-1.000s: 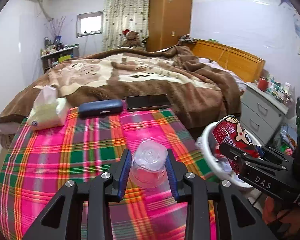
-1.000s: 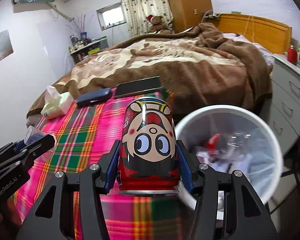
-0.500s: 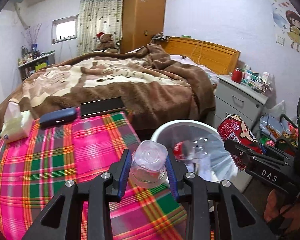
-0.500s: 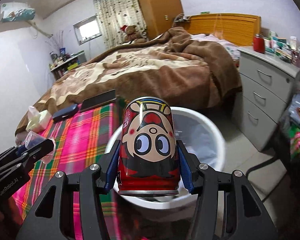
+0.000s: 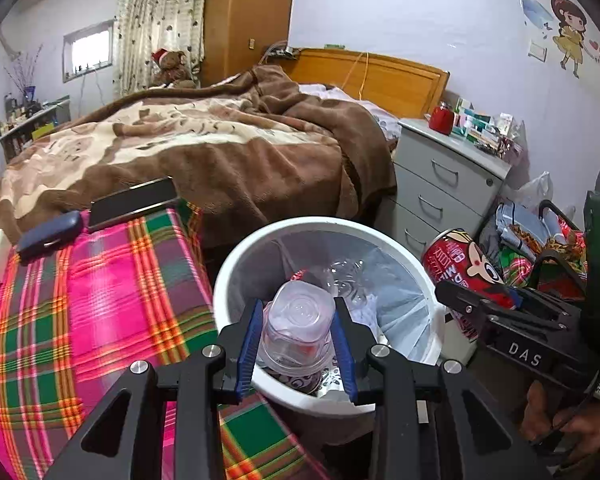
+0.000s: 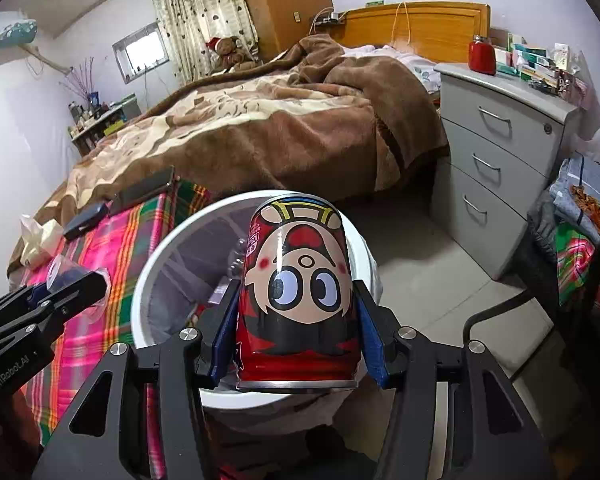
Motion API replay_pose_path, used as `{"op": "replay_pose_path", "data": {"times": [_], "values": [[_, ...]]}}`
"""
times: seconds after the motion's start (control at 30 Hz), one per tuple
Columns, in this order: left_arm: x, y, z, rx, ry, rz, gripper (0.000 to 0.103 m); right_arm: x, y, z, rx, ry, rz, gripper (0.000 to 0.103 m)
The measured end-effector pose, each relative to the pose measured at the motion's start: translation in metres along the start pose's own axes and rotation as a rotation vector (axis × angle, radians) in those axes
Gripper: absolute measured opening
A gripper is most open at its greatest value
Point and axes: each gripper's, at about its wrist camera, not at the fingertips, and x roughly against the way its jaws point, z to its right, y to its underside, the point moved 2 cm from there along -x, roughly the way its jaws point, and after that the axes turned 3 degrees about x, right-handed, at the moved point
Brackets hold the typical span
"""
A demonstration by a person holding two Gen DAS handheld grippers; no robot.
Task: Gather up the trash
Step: 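Open both grippers to drop the cup and can into the bin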
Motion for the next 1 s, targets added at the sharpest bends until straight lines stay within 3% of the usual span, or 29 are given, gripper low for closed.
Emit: {"op": "replay_pose_path", "data": {"times": [0.23,0.33,0.37,0.5,0.9,1.0], "values": [[-0.023,-0.007,0.007,-0.003,-0.001,-0.013,0.037,-0.018,-0.005,0.005,-0.002,-0.006,-0.051,0.054],[-0.023,-0.009,0.006,0.001,-0.002,0.000,0.062,-0.022,-0.007,0.003,0.024,0.002,-0.056,0.054],[-0.024,-0.010,0.006,0.005,-0.002,-0.003,0.065,-0.022,-0.006,0.004,0.027,0.007,-0.049,0.055],[-0.023,-0.010,0.001,0.015,-0.015,-0.001,0.065,-0.016,-0.008,0.005,0.023,-0.011,-0.028,0.064],[0.003,0.004,-0.003,0.039,-0.033,0.012,0.065,0.004,0.000,-0.004,0.020,-0.013,0.005,0.064],[0.017,0.009,-0.005,0.047,-0.066,0.027,0.065,0.013,0.004,-0.010,0.029,-0.010,0.024,0.064]]}}
